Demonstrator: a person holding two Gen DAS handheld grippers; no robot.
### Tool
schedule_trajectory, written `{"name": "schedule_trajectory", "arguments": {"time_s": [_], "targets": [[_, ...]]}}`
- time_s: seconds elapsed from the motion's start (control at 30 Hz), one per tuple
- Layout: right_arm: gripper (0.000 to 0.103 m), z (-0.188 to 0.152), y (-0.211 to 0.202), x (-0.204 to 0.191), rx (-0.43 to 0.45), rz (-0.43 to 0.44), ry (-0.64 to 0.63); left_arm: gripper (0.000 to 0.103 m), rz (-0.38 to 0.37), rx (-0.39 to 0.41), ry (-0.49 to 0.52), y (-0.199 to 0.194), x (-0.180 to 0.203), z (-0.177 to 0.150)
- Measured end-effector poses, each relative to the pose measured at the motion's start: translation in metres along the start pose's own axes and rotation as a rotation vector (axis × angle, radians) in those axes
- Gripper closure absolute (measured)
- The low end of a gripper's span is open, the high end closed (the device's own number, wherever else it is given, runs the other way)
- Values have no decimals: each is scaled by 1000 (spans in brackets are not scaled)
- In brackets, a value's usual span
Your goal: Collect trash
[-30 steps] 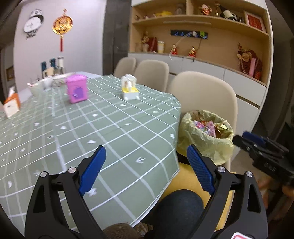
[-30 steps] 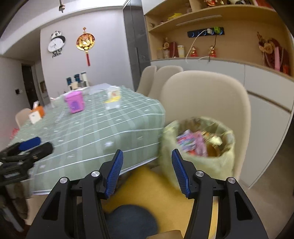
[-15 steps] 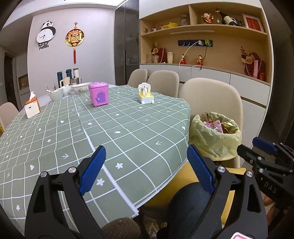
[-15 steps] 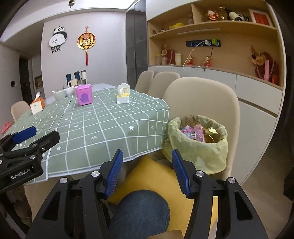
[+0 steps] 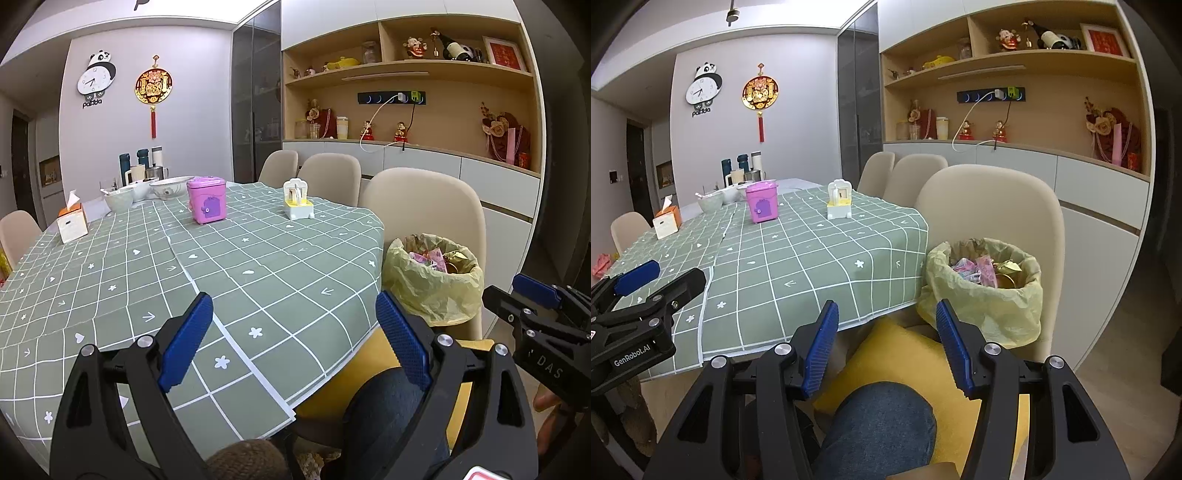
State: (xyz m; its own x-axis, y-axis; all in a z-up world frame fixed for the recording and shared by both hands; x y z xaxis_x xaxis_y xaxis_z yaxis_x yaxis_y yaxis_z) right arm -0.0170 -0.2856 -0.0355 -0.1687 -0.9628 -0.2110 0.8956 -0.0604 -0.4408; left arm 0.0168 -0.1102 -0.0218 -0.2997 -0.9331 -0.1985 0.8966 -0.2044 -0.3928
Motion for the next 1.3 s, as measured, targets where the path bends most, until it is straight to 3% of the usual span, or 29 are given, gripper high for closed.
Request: {"name": "schedule_trajectory", "arguments": {"time_s": [1.3], "targets": [[51,0,4,5,-3,-10,3,18,-6,-2,4,5,1,-2]]}}
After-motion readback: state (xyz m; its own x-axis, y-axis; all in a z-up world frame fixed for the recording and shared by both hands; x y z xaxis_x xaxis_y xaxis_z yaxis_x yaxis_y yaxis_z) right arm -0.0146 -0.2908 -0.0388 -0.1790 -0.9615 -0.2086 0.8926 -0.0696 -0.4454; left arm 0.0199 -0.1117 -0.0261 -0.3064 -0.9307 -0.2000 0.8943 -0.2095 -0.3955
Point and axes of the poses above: each gripper's, at about its wrist camera, not at the fingertips, and y roughly the way its jaws point, x to its right, z to its top, the point moved 6 cm from there along y, roughly the way its jaws point, and after that the axes turned 11 degrees about y, right-handed, at the moved point
